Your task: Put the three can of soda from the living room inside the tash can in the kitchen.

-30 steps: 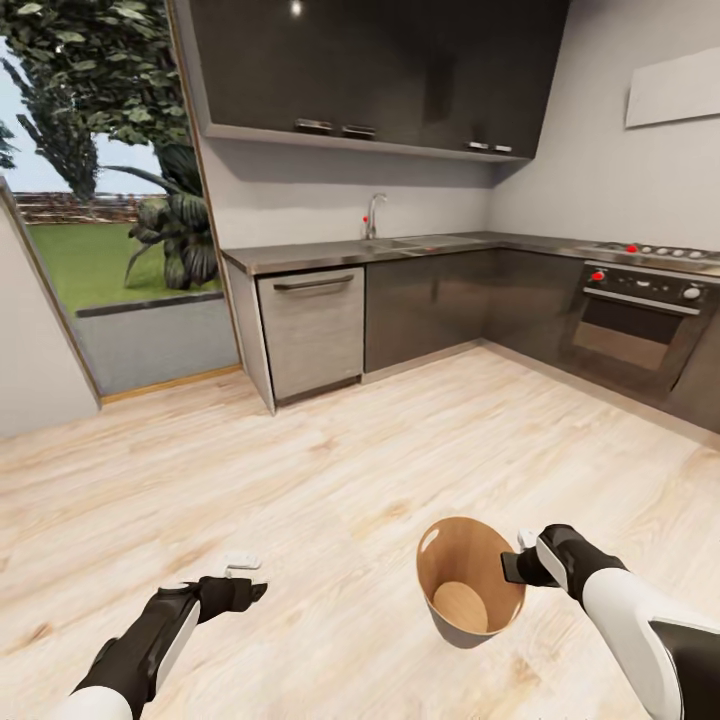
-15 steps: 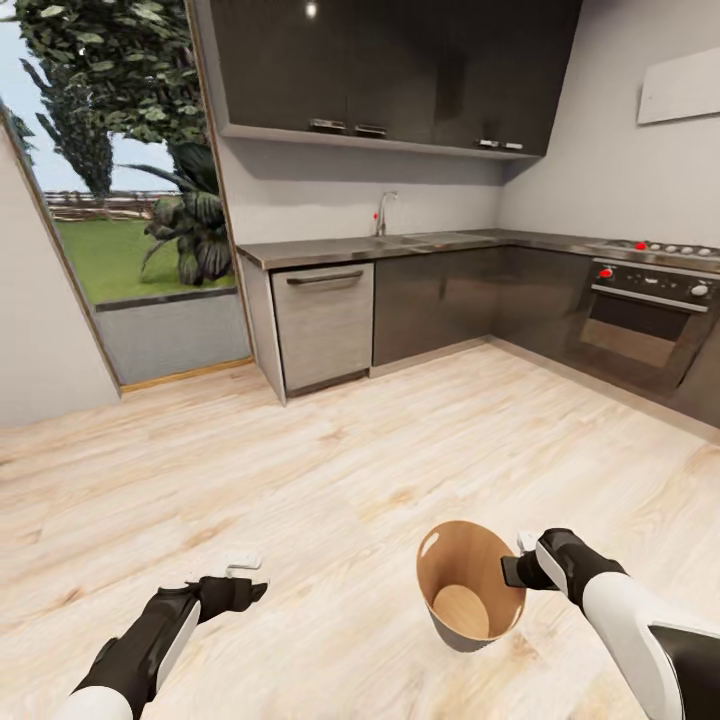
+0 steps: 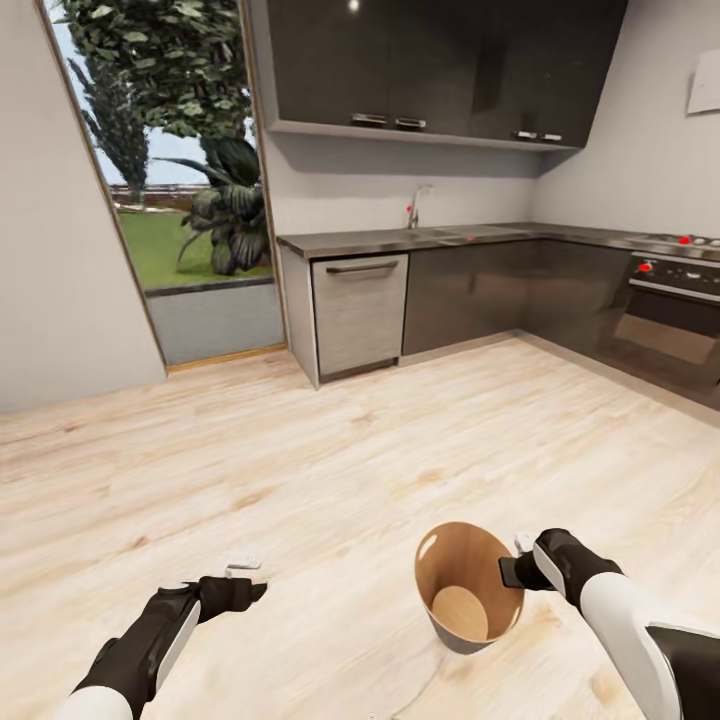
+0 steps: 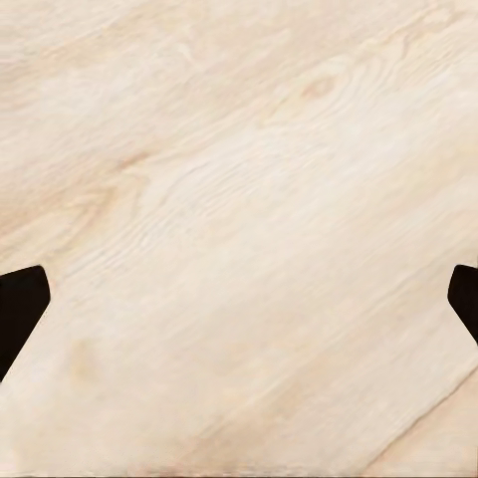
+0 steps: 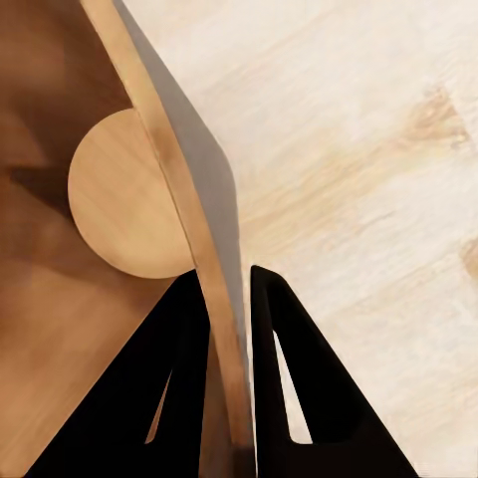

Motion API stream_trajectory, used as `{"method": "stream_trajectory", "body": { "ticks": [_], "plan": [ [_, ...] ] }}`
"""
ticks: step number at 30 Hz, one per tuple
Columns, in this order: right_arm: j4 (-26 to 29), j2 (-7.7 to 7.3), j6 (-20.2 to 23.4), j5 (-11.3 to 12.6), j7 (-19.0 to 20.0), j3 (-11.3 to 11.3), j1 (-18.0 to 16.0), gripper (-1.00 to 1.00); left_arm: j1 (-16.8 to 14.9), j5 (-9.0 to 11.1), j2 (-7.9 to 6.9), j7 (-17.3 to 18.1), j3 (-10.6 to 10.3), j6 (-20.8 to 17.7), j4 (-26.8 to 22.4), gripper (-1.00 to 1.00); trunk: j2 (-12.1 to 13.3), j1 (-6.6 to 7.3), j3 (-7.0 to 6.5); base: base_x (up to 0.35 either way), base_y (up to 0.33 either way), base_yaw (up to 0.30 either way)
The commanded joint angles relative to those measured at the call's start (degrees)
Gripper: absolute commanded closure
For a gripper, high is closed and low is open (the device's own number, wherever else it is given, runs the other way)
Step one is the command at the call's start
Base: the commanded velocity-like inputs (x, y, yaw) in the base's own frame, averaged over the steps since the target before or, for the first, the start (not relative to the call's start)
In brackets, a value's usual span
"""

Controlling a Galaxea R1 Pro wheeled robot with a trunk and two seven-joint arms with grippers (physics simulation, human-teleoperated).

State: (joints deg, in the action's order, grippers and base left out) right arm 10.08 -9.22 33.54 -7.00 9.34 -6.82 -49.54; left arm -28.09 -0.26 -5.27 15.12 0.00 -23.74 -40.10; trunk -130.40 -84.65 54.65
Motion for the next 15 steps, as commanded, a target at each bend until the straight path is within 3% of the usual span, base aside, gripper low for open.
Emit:
{"method": "stream_trajectory", "body": {
  "ticks": [1, 10, 15],
  "plan": [
    [0.04, 0.02, 0.04, 0.69, 0.24, -0.49, -0.03, 1.00, -0.01, 0.00, 0.00, 0.02, 0.00, 0.01, 0.01, -1.00, -0.01, 0.01, 0.06, -0.156, 0.273, 0.154],
    [0.14, 0.15, -0.06, 0.75, 0.28, -0.52, -0.03, 1.00, -0.02, 0.01, -0.01, 0.07, 0.00, 0.04, 0.01, -1.00, -0.01, 0.01, 0.53, -0.044, 0.302, 0.116],
    [0.04, 0.16, -0.14, 0.76, 0.31, -0.48, 0.25, 1.00, -0.03, 0.03, -0.01, 0.08, 0.00, 3.31, -0.06, -1.00, -0.01, 0.01, 0.54, -0.001, 0.110, 0.007]
  ]
}}
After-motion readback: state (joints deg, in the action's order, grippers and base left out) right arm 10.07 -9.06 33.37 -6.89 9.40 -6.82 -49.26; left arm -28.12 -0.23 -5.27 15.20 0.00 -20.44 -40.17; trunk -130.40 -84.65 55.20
